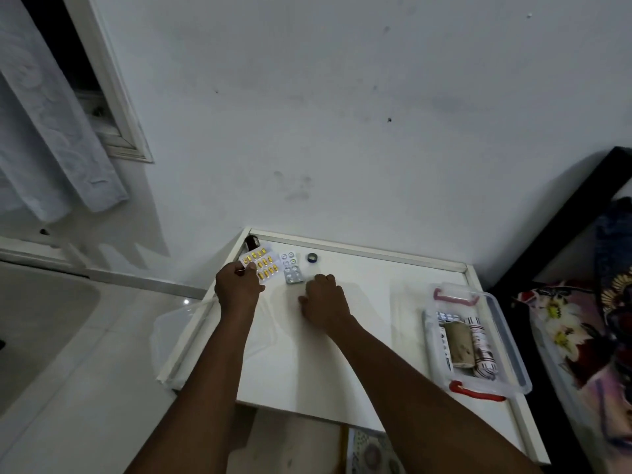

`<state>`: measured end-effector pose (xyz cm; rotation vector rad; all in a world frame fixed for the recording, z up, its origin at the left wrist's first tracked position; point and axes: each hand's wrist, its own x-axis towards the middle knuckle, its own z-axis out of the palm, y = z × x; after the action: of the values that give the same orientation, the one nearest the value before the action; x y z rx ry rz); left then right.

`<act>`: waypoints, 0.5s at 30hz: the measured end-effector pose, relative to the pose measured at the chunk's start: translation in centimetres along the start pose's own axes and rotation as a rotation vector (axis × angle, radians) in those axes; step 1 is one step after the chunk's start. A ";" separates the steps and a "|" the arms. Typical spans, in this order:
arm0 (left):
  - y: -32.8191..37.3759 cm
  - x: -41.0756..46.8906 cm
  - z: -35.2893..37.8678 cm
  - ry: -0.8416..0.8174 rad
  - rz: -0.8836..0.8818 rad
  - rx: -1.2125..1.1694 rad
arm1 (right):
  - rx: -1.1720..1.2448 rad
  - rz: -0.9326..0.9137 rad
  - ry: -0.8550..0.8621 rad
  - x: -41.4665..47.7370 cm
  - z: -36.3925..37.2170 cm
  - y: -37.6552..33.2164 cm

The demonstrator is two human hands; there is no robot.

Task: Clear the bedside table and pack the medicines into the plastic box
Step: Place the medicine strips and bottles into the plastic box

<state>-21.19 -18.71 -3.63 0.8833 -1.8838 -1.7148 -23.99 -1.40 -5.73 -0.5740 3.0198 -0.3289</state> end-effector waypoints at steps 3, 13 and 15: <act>0.0 -0.7 -0.4 -0.023 -0.005 0.018 | 0.063 0.004 0.068 0.6 -0.7 -0.8; 0.5 -1.8 0.2 -0.134 0.019 0.107 | 0.186 0.188 0.117 -3.1 0.3 1.3; 1.1 -3.4 1.6 -0.200 0.027 0.120 | 0.355 0.291 0.169 -5.4 -0.6 3.7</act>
<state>-20.11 -15.20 -2.40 0.7496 -2.1383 -1.7452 -20.35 4.04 -5.84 -0.0819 3.0267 -0.9063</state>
